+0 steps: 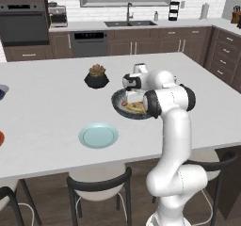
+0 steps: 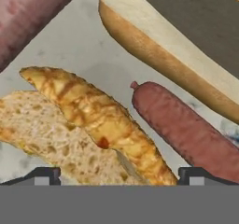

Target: Place one bun and one sausage from the bowl on each plate.

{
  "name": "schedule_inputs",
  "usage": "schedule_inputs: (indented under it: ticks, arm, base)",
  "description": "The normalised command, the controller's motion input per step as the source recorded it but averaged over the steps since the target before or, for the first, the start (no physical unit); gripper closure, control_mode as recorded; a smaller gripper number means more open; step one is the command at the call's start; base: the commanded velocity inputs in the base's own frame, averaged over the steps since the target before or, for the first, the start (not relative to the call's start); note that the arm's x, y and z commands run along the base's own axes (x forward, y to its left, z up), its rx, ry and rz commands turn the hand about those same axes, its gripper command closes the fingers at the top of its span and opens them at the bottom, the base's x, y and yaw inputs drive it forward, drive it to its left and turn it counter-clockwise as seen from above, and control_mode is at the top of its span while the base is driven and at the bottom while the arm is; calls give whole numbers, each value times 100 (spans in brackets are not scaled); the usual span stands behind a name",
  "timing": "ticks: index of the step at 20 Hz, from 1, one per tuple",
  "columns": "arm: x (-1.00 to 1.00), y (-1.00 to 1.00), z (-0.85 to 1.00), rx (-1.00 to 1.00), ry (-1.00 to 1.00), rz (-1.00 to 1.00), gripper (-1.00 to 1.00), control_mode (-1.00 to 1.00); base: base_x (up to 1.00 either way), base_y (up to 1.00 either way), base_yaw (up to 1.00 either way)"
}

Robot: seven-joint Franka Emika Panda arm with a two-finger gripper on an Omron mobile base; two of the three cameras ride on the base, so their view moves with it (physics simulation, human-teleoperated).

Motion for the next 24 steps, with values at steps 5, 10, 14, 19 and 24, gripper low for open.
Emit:
schedule_inputs:
  ticks: [5,10,14,19,24]
  arm:
    - [7,0,-35,0,2,0,-100,-100]
    - [-19,0,-40,-3,-1,0,-100,-100]
    - [-4,0,-69,-6,0,0,100,-100]
    - [6,0,-50,-1,-2,0,100,-100]
    - [-17,0,5,0,-14,0,100,-100]
  base:
    - [0,0,0]
    - [0,0,0]
    - [0,0,0]
    - [0,0,0]
    - [0,0,0]
